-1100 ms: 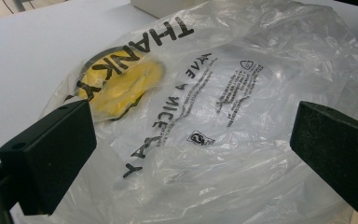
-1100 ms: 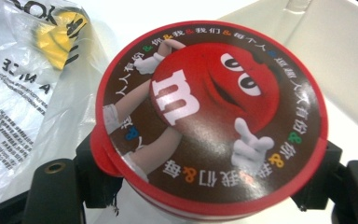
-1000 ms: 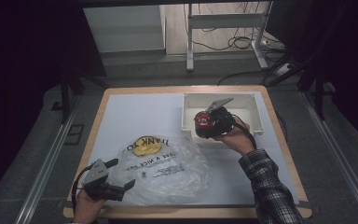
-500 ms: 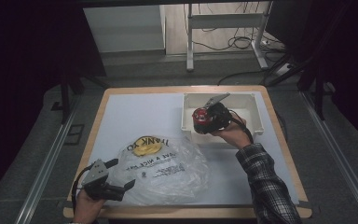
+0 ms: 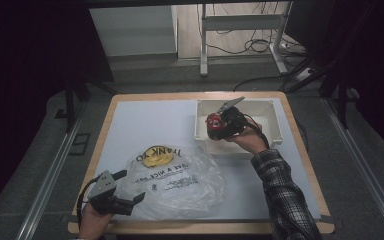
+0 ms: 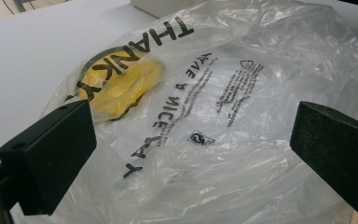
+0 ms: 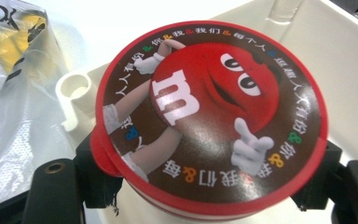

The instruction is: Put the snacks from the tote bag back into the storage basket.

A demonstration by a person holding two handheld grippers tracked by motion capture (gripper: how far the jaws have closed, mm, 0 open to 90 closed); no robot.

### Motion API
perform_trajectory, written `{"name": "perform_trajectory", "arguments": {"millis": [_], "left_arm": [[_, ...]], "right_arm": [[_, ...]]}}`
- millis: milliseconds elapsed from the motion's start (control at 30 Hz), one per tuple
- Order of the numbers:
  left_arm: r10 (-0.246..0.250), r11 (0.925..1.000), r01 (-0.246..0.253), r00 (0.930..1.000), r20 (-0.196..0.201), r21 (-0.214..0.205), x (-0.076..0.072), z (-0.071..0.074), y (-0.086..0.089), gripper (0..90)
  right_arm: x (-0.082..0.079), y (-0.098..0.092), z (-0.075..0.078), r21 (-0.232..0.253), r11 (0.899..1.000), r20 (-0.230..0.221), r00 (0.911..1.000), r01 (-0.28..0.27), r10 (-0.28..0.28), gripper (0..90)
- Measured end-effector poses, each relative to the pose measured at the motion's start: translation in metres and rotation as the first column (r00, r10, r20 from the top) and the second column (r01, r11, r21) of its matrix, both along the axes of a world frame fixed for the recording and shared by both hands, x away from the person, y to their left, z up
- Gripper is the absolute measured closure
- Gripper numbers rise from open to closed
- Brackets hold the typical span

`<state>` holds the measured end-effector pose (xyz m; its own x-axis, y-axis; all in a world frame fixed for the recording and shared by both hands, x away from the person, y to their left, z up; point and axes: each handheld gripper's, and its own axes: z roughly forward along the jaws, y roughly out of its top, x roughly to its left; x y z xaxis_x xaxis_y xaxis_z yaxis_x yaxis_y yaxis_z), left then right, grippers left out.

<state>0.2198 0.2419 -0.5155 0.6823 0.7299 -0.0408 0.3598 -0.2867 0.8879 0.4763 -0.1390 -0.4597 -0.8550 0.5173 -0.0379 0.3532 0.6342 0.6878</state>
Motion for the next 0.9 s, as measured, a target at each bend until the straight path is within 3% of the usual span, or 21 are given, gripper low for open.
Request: {"name": "perform_trajectory", "arguments": {"millis": [900], "left_arm": [[-0.002,1.0,0.002,1.0,0.002,-0.002,0.0,0.0,0.0,0.2]], "right_arm": [[0.028,0.006,-0.009,-0.006,1.0,0.008,1.0,-0.003,0.003,25.8]]}}
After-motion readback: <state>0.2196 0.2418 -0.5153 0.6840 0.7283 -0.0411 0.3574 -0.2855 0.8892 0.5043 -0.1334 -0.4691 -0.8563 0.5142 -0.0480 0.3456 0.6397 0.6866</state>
